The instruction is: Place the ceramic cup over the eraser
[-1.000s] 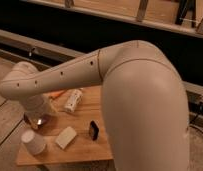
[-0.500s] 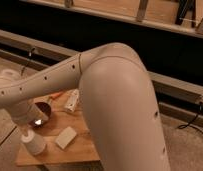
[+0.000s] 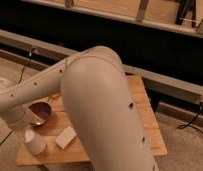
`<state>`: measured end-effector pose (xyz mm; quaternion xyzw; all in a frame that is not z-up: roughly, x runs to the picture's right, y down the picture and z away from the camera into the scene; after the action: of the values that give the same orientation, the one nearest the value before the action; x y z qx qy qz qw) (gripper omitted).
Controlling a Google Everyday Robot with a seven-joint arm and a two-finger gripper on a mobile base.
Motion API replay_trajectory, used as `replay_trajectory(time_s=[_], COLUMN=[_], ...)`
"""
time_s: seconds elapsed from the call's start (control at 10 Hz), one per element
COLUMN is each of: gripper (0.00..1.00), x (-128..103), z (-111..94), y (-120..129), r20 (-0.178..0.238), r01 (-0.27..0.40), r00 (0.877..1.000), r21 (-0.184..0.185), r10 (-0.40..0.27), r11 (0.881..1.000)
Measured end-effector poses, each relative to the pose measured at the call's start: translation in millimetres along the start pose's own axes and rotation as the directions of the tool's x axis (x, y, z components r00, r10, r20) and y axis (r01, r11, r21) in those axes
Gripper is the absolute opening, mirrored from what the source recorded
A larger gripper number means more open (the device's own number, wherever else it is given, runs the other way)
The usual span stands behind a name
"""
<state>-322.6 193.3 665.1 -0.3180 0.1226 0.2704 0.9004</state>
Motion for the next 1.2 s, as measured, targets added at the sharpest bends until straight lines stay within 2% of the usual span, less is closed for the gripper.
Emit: replay_trajectory(time_s=[0.3,0.8,1.2], gripper=[0.65,0.65,0.65], x=[-5.7,-6.9,-7.3], z=[10.2,18.8,26.6], y=[5.6,17.0,24.8], r20=[-0.015,-0.036,-0.052], r01=[0.036,0.078,0.114], r00=[0.999,0.996,0.992], r21=[-0.005,-0.05,-0.066], r10=[-0.036,-0.08,-0.118], r11=[0.999,0.996,0.991])
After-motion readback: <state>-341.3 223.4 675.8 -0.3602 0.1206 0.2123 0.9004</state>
